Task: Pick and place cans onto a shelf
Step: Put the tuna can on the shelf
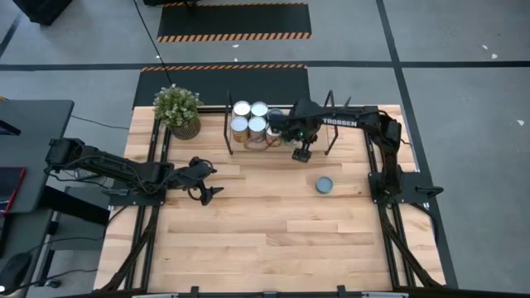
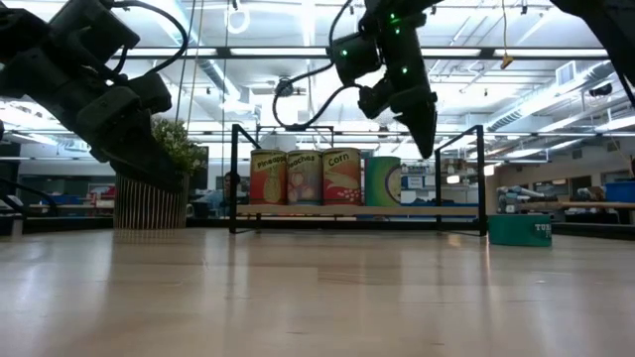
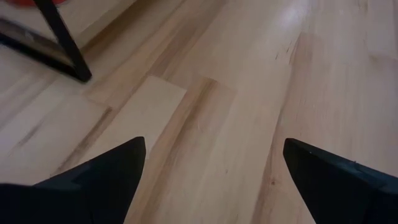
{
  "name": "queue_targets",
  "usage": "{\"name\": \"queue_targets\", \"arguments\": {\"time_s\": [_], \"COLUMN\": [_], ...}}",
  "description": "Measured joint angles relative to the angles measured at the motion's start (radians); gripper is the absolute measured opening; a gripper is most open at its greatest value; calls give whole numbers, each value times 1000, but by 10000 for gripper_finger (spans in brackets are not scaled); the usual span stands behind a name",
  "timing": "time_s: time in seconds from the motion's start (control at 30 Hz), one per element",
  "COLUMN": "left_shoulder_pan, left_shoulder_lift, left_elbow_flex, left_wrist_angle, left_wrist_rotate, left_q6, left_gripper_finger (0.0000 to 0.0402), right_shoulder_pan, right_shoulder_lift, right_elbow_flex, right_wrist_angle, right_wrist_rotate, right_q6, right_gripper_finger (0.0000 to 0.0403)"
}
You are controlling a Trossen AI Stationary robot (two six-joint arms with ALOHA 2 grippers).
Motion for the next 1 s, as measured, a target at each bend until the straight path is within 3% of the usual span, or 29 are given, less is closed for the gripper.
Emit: {"name": "queue_targets", "arguments": {"time_s": [0.1, 0.27, 0.53, 0.83, 1.0], "left_shoulder_pan": [-9, -11, -11, -11, -11], "left_shoulder_lift": [0, 0, 0, 0, 0], "left_elbow_flex": [0, 0, 0, 0, 0], "left_wrist_angle": [-23, -26, -25, -25, -25], "left_wrist_rotate": [0, 0, 0, 0, 0], "left_q6": [-21, -17, -36, -41, -35], "left_gripper_finger": [387, 387, 387, 387, 387], "right_shoulder_pan": [67, 165, 249, 293, 290], "right_shoulder_lift": [-14, -60, -186, -254, -254], "right_elbow_flex": [-38, -171, -485, -710, -787], "right_wrist_angle": [10, 169, 446, 626, 639], "right_wrist_rotate": [0, -5, -137, -121, -88], "right_q6": [9, -11, 59, 73, 64], "right_gripper_finger": [382, 381, 380, 381, 381]}}
